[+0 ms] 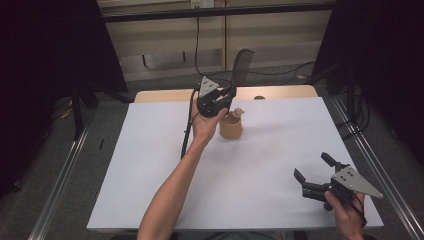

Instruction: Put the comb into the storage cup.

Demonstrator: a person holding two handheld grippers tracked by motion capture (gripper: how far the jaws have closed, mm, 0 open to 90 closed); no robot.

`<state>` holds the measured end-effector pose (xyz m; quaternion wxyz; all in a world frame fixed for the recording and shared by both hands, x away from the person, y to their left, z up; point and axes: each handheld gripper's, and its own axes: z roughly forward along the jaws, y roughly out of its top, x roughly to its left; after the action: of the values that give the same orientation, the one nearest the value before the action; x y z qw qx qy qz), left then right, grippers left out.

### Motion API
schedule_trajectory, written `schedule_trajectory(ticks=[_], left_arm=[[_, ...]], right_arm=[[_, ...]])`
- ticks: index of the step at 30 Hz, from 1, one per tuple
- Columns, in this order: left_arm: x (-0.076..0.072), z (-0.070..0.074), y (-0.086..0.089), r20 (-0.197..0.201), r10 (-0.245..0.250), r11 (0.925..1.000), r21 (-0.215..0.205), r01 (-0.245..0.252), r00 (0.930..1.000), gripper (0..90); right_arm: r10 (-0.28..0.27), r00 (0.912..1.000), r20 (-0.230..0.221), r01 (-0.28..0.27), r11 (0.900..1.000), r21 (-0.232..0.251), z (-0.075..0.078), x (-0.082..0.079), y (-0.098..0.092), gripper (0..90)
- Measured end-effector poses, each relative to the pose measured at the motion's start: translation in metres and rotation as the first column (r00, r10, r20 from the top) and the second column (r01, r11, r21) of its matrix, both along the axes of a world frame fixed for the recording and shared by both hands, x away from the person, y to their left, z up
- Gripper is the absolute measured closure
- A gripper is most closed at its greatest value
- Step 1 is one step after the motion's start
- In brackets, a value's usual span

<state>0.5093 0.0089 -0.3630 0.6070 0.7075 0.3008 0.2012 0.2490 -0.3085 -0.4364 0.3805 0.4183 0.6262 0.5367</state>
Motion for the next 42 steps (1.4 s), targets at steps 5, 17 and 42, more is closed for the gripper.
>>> schedule_trajectory(ticks=[5, 17, 42], left_arm=[[0.0, -0.008, -0.002, 0.0, -0.008, 0.9998, 0.019, 0.008, 1.0, 72.9], [0.003, -0.019, -0.003, -0.004, -0.013, 0.9997, 0.019, 0.013, 0.9999, 72.9], [0.006, -0.044, -0.006, -0.014, -0.027, 0.9994, 0.023, 0.027, 0.9995, 72.8]], right_arm=[[0.002, 1.0, -0.001, -0.002, 1.0, 0.002, 0.0, 0.0, 0.0, 0.0], [0.0, 1.0, -0.003, 0.0, 1.0, 0.001, 0.0, 0.0, 0.0, 0.0], [0.004, 1.0, -0.002, -0.004, 1.0, -0.005, 0.0, -0.001, 0.0, 0.0]])
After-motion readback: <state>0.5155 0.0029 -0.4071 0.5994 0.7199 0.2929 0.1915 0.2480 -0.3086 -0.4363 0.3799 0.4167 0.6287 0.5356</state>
